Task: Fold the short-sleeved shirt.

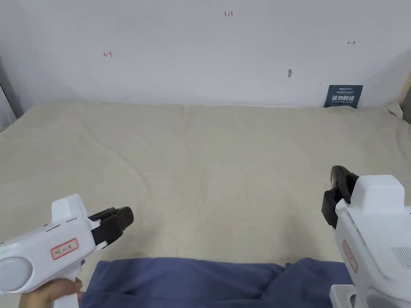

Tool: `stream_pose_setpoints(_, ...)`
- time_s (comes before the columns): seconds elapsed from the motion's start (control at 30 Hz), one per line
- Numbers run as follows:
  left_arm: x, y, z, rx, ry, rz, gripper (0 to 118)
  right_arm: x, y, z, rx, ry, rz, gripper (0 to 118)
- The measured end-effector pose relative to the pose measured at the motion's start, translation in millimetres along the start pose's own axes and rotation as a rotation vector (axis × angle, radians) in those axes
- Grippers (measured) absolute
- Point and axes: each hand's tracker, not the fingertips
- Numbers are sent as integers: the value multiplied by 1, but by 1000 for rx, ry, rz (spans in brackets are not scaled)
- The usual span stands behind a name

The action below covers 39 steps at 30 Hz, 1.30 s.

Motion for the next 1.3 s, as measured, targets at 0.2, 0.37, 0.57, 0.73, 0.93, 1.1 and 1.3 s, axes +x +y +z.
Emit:
stream_pose_setpoints(0.2, -72, -14, 1, -171, 36, 139, 0, -11, -6, -8, -43, 19, 24, 1)
stream_pose_setpoints(0.37, -127, -31, -11, -317, 60, 231, 11, -20, -12, -19, -86, 18, 46, 1)
stream_pose_setpoints(0.57, -172, -49, -37, -384, 159, 313, 108, -25, -21, -31, -142, 21, 60, 1)
stream_pose_setpoints(0.73, -182, -54, -53, -385, 144, 360, 88, -27, -27, -41, -179, 14, 67, 1)
stream_pose_setpoints(0.93, -167, -71, -78, -417, 172, 257, 36, -24, -30, -45, -197, 8, 64, 1)
stream_pose_setpoints(1.1, -191, -72, -84, -411, 173, 256, 13, -16, -30, -44, -198, -2, 52, 1)
stream_pose_setpoints(1.3, -162, -56, -73, -378, 220, 110, 8, -10, -27, -42, -191, -7, 42, 1)
